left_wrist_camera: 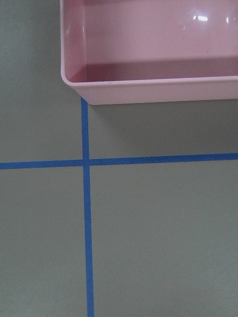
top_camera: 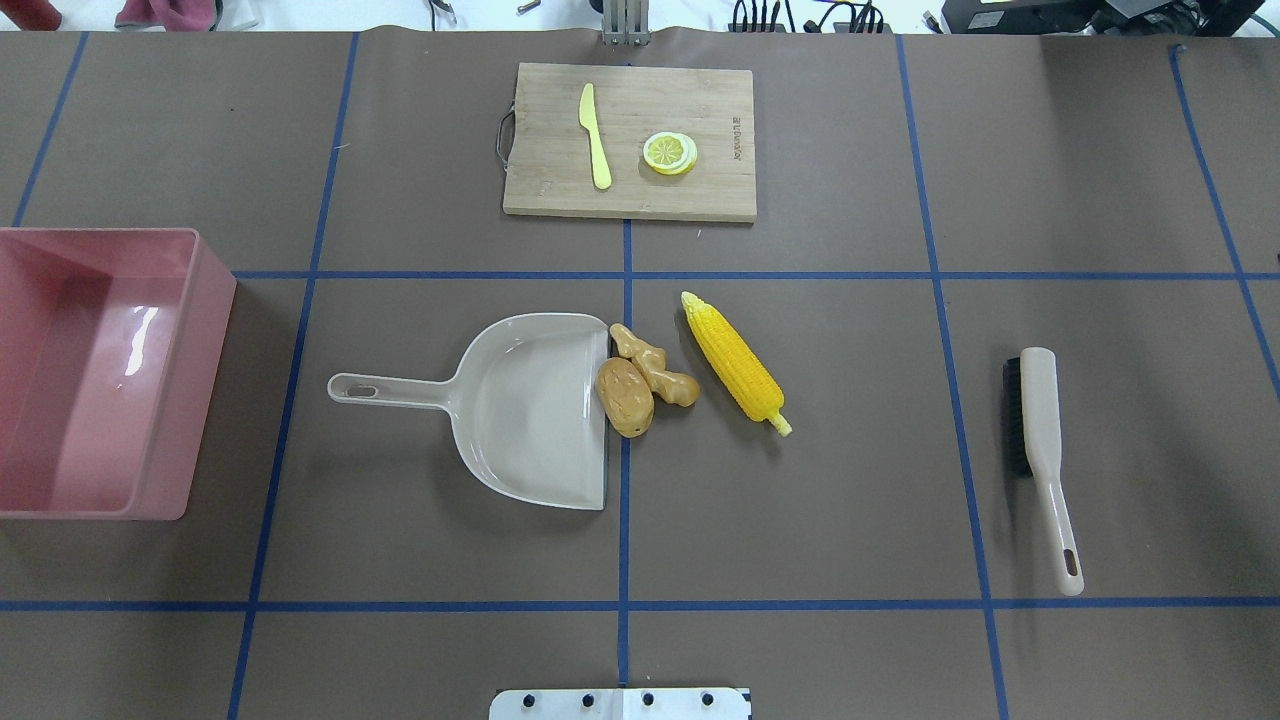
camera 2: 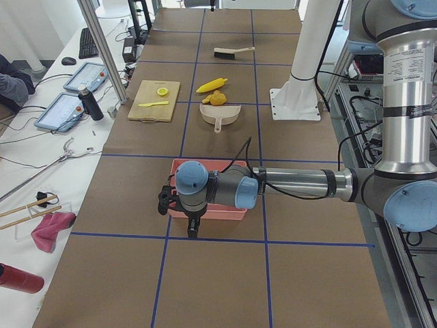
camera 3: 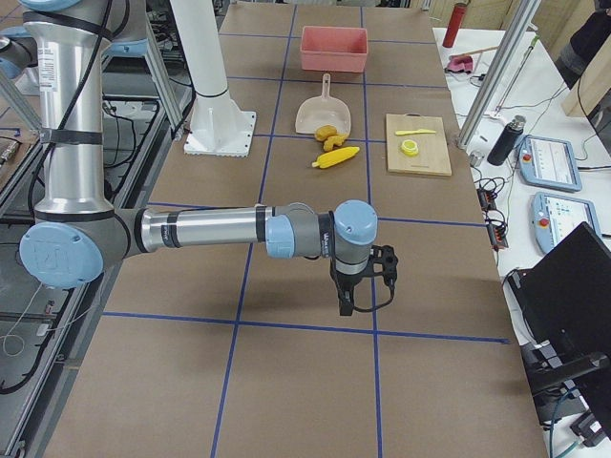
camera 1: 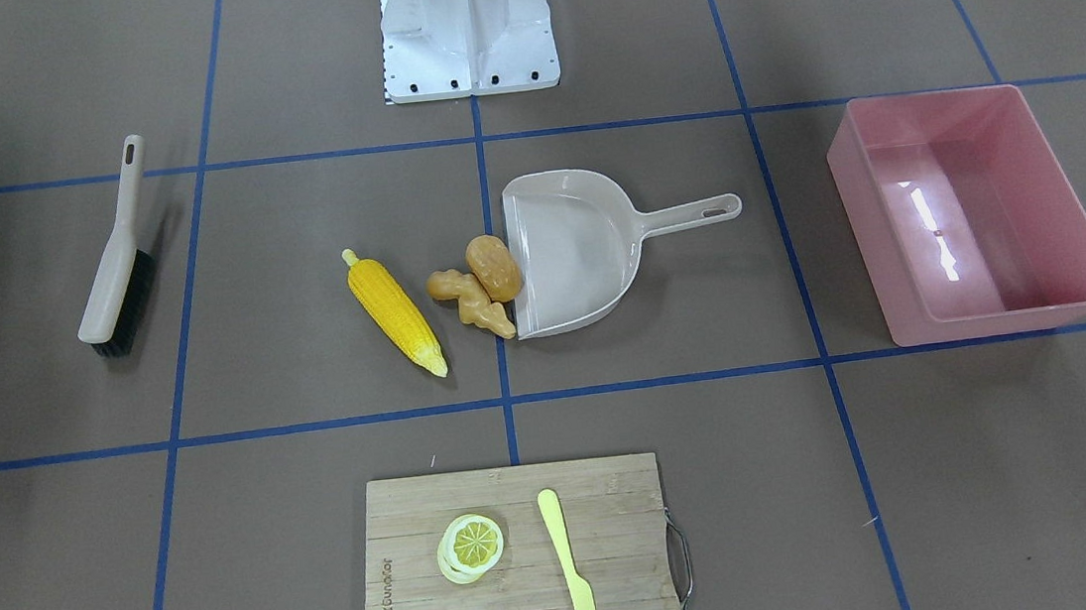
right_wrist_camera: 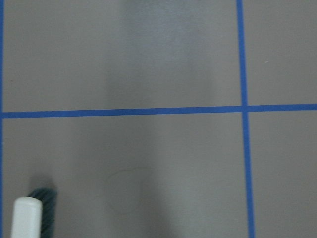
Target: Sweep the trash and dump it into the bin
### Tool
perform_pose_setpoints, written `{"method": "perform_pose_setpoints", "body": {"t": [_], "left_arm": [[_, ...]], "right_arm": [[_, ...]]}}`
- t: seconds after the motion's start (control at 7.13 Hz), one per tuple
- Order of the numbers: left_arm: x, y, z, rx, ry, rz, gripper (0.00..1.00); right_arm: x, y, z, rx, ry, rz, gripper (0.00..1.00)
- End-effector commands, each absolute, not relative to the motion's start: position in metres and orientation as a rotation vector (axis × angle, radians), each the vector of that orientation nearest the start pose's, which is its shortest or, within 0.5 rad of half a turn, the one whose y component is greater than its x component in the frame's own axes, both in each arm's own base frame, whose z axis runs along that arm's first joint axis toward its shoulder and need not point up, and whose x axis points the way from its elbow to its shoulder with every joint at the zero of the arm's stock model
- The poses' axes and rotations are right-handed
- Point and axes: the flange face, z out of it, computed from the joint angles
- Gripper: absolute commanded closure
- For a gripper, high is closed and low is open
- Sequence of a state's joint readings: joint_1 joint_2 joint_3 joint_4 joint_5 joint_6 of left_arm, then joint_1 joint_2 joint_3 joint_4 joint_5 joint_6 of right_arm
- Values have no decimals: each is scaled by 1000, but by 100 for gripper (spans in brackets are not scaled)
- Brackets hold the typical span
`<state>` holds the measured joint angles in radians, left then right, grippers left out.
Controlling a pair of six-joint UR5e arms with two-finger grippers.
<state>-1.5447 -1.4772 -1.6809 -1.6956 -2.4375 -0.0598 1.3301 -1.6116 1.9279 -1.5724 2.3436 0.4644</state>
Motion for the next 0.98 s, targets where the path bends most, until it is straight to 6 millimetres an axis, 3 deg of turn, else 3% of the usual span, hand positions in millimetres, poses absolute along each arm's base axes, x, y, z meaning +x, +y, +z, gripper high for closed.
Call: {"method": "perform_pose_setpoints", "body": {"t": [0.0, 0.28, 0.42, 0.56, 0.7, 0.84], "left_arm": [[-45, -463, 617, 133, 872, 48, 1], [-42, -475, 599, 165, 877, 71, 1], [-39, -478, 577, 204, 880, 94, 1], [-32, -480, 571, 222, 877, 121, 1], [-11, -484, 558, 321, 878, 212, 1], [24, -491, 546, 417, 795, 313, 1]], "right_arm": [[-130, -445, 459, -58, -855, 50, 0], [-193, -406, 452, -17, -816, -117, 0], [-204, -381, 474, -20, -797, -132, 0], [-211, -362, 474, -41, -825, -92, 0], [-232, -341, 470, -85, -864, -26, 0], [-260, -321, 461, -127, -876, 16, 0]]}}
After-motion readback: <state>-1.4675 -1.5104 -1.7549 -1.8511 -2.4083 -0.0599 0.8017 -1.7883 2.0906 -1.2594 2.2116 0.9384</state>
